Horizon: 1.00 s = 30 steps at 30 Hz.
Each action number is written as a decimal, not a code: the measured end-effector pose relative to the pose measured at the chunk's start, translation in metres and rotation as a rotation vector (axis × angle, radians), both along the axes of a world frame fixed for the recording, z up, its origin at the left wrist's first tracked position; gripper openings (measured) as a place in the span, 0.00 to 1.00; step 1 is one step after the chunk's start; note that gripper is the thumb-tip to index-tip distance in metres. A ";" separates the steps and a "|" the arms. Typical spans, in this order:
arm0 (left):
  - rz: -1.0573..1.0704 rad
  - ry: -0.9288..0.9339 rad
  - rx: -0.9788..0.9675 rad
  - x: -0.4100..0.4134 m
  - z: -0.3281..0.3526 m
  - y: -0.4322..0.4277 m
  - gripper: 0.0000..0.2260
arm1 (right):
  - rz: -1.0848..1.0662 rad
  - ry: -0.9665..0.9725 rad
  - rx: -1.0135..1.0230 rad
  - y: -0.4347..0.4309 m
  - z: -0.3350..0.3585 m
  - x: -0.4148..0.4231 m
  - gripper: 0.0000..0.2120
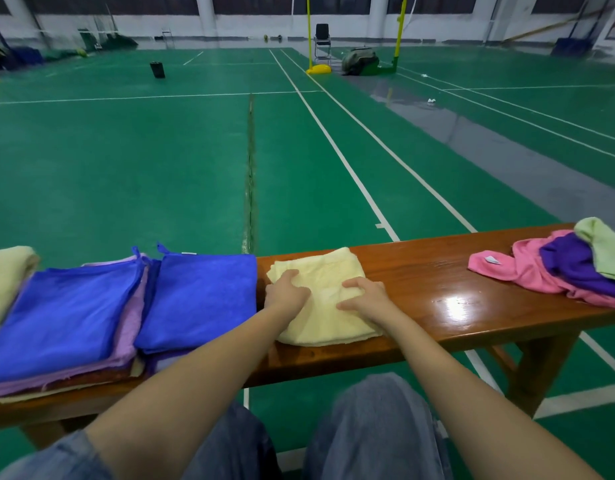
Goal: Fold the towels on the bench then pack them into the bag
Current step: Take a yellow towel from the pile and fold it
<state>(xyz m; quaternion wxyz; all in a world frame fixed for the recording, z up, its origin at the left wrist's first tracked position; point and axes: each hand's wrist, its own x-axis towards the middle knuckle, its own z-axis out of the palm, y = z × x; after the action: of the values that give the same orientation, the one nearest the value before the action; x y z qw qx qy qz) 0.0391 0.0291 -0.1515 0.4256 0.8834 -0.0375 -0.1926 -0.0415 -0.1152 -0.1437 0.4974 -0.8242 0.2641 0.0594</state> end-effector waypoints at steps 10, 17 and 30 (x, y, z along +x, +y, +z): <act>-0.197 -0.163 -0.181 -0.012 0.029 0.015 0.30 | -0.150 -0.223 0.176 -0.005 0.026 -0.016 0.23; -0.100 -0.262 -0.262 0.010 0.087 0.085 0.30 | -0.054 -0.401 0.061 0.053 0.071 0.014 0.25; -0.093 -0.352 0.299 0.035 0.072 0.196 0.34 | 0.155 -0.317 -0.113 0.163 0.037 0.059 0.28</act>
<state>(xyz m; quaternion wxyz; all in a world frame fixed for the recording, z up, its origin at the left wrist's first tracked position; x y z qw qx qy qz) 0.0740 0.2253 -0.0797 0.2674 0.9539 -0.1229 -0.0587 0.0173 0.0474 -0.1071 0.4797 -0.8678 0.1208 -0.0479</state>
